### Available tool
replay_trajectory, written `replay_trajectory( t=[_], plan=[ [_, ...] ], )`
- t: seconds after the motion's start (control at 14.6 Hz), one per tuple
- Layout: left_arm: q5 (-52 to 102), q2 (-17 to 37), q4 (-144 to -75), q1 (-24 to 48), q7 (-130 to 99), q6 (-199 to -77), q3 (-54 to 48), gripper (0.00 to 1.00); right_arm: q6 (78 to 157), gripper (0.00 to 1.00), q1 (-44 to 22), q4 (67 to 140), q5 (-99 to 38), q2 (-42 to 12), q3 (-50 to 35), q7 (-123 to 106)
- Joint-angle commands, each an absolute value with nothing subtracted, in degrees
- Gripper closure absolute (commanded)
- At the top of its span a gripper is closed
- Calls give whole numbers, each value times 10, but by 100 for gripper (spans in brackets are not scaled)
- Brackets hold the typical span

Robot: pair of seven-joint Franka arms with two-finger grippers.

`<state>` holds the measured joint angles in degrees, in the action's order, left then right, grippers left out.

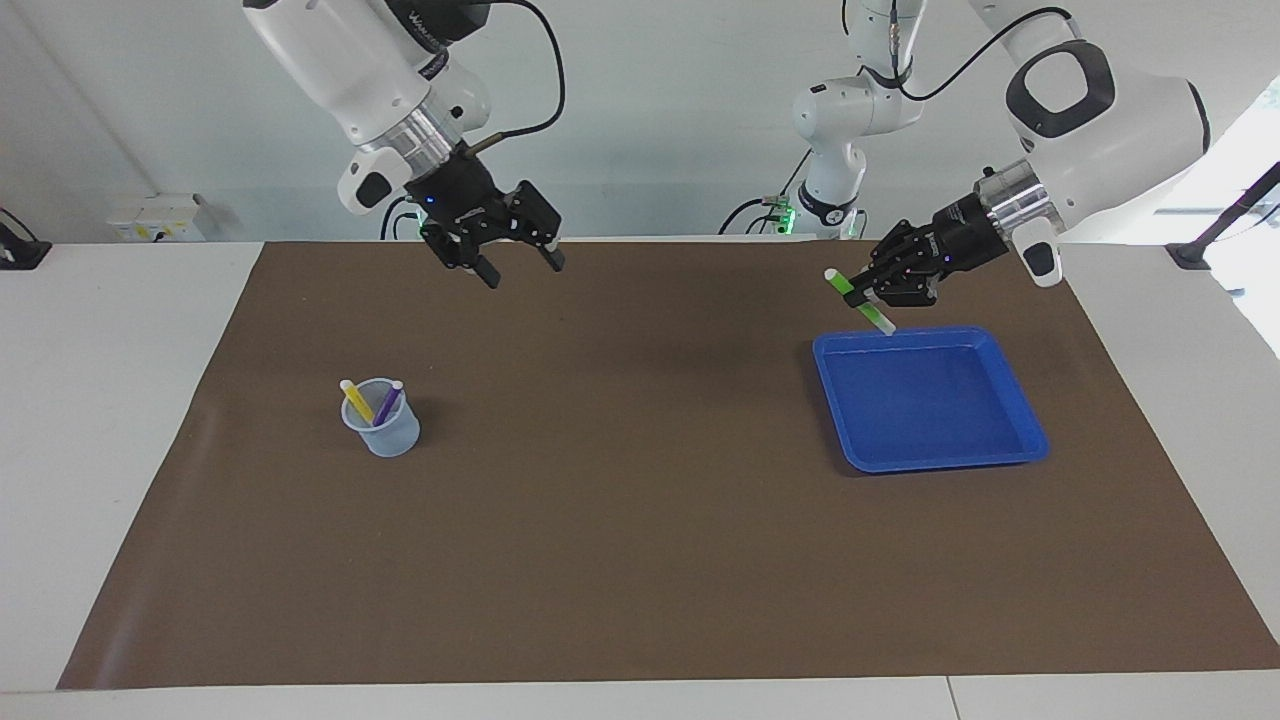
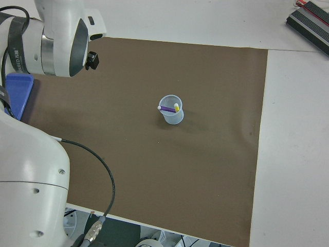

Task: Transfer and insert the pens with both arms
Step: 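Lift the green pen with the left gripper while the right gripper approaches, then grasp the green pen with the right gripper and open the left gripper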

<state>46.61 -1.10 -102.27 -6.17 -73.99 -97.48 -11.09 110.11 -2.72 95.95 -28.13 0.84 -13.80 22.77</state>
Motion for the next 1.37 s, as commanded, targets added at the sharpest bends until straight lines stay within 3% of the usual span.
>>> replay_trajectory(
  t=[0.0,0.55,1.3],
  plan=[
    [521,-61,-1081,-24,-810,-1041,-108,100,1151,0,-34,962,-316,-3,-178,253],
    [639,-131,-1224,130,-874,-1243,-108,100,1214,0,-47,901,-230,-76,-302,393],
    [677,-144,-1249,134,-878,-1261,-107,100,1178,0,-54,900,-143,-83,-312,385]
  ],
)
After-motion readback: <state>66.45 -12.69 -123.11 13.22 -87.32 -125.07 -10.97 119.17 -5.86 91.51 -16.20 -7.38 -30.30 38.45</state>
